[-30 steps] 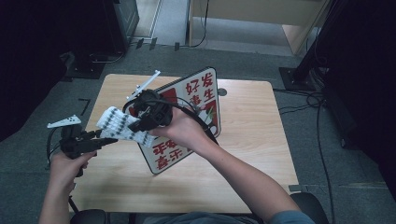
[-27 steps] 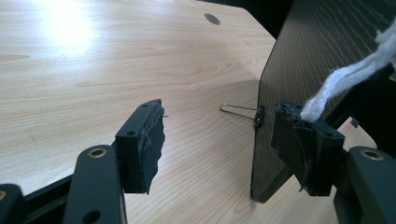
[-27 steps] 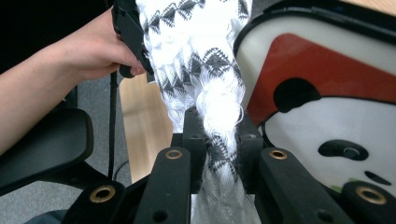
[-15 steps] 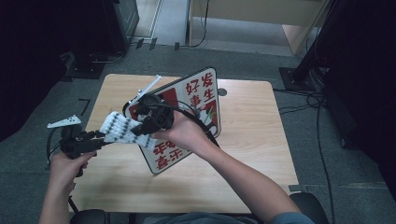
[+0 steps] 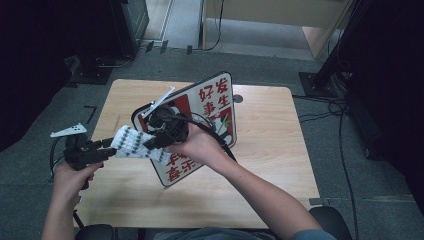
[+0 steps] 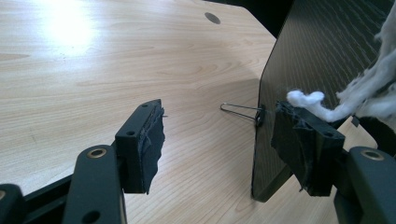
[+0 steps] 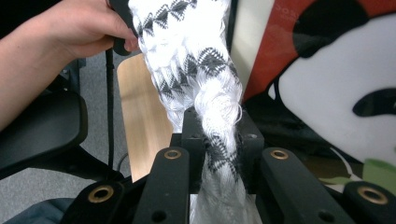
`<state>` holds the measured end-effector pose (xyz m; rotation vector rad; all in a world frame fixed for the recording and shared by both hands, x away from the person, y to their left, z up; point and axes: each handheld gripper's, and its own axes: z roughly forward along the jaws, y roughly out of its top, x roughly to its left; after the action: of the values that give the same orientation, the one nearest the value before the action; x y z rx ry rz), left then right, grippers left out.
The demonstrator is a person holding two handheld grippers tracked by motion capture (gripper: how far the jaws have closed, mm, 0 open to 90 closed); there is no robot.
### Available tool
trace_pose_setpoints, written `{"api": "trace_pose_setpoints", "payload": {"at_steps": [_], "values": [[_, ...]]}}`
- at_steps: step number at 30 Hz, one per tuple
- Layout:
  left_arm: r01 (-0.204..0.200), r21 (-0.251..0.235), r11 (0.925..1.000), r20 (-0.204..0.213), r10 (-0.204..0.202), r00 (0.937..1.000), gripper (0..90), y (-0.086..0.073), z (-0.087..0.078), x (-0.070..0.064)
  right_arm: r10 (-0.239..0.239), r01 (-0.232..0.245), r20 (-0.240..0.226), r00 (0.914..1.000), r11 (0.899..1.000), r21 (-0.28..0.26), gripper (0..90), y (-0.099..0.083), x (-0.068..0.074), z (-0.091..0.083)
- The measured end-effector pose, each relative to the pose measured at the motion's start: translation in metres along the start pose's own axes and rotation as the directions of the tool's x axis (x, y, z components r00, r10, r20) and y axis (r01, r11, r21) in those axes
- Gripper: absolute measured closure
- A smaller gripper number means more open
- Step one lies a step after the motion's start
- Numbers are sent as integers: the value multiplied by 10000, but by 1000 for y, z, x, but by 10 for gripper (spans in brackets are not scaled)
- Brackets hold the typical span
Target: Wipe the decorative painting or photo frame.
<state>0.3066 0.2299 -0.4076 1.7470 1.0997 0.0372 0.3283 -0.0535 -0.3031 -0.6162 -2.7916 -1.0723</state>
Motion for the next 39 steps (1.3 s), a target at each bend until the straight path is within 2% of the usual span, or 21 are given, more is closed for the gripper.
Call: {"api": "trace_pose_setpoints", "payload": {"at_steps": [19,33,39], "values": [[-36,50,10000,0,36,10000,345,0,1,-1,38,-40,60,10000,9994,330,795,-15,-1,12],[-86,67,9999,-34,86,10000,344,0,1,-2,281,-280,-8,9996,9981,554,795,-28,-2,24],[-163,27,9999,-32,163,9999,344,1,1,-3,373,-381,147,9992,9975,588,797,-32,1,28]]}}
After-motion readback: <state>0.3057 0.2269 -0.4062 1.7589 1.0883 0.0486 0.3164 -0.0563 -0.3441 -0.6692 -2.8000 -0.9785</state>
